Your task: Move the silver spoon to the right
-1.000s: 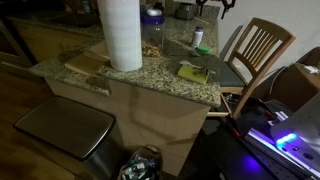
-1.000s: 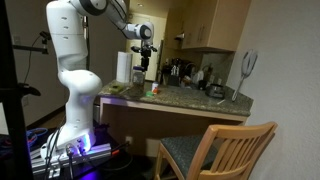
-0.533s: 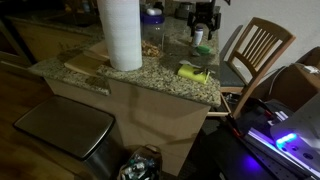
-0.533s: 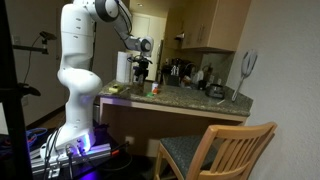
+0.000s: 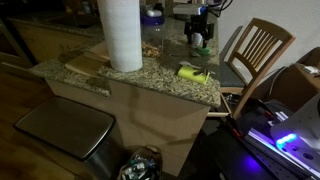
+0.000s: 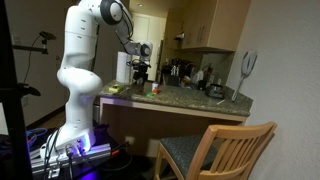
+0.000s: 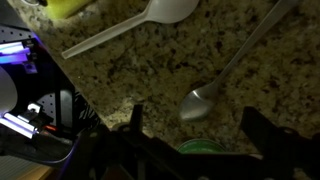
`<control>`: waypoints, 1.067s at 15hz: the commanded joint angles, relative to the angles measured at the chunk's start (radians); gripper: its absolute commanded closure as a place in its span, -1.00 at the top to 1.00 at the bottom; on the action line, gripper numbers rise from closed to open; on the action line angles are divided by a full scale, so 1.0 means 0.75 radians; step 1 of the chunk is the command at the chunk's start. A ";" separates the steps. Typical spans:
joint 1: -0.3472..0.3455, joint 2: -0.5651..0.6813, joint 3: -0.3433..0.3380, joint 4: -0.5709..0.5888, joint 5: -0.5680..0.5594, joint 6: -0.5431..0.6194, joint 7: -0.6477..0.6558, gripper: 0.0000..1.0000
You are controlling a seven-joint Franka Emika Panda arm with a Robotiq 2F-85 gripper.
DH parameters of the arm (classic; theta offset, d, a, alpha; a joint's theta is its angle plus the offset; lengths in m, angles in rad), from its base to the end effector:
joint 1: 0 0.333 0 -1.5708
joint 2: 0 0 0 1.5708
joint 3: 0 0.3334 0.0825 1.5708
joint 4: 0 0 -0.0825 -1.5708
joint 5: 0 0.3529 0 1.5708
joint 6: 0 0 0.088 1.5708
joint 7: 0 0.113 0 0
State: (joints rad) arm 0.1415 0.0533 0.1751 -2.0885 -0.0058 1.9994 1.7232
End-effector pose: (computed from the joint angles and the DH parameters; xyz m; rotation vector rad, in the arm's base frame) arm 0.4876 0.1584 0.4163 2.3072 -1.9500 -0.1175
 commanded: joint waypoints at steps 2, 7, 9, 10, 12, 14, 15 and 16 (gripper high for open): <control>0.032 0.113 -0.023 -0.056 -0.037 0.264 0.181 1.00; 0.053 0.141 -0.051 -0.080 -0.057 0.286 0.307 1.00; 0.055 0.135 -0.054 -0.100 -0.058 0.291 0.312 0.50; 0.056 0.141 -0.057 -0.101 -0.059 0.281 0.320 0.48; 0.056 0.143 -0.059 -0.102 -0.056 0.284 0.325 0.24; 0.056 0.140 -0.064 -0.088 -0.064 0.269 0.336 -0.05; 0.057 0.139 -0.066 -0.089 -0.067 0.272 0.340 -0.21; 0.060 0.140 -0.069 -0.086 -0.080 0.269 0.354 -0.34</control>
State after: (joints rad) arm 0.1763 0.1460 0.1402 -2.1110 -0.0364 2.2181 1.9540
